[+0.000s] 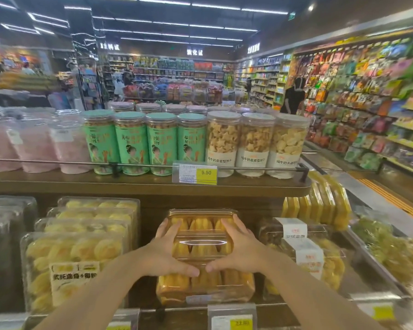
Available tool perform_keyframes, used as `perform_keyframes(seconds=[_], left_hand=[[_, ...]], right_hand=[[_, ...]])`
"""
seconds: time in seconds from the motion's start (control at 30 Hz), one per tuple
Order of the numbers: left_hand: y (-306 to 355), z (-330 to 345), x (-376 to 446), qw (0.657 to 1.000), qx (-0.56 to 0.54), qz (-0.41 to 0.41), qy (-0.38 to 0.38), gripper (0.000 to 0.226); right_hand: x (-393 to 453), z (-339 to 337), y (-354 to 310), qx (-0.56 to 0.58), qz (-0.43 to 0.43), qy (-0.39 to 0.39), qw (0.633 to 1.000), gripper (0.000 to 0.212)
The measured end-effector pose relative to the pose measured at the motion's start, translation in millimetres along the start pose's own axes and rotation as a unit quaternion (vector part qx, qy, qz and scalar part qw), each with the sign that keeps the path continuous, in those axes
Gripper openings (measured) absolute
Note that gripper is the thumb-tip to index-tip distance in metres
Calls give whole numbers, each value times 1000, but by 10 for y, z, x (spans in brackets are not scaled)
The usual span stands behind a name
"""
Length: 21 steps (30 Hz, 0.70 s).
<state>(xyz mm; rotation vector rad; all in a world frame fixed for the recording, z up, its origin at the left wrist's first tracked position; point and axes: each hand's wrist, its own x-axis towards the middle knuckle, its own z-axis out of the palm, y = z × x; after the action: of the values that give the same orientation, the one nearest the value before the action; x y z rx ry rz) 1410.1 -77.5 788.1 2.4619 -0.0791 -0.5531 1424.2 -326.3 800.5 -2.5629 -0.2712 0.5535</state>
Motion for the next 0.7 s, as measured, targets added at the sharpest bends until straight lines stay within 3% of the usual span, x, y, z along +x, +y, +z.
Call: perform_keyframes(seconds=[0.2,0.3,0.47,0.6,0.7], left_hand=[[-114,-64,-291,994,-92,-1,63,149],[-215,-51,-483,995,-59,4,83,149],[27,26,-765,997,-19,38,57,151],[487,324,-921,988,53,124,70,128],[754,539,-992,986,108,107,63,141]], right_hand=[[-444,-104,59,34,-38,62,997,132],[-930,-154,432,-4,-24,102,995,129],[-1830,-345,1176,-27,83,138,987,129],[-2261,-478,1505,52,144,172,973,125],[-2341,-513,1635,62,151,160,974,125]])
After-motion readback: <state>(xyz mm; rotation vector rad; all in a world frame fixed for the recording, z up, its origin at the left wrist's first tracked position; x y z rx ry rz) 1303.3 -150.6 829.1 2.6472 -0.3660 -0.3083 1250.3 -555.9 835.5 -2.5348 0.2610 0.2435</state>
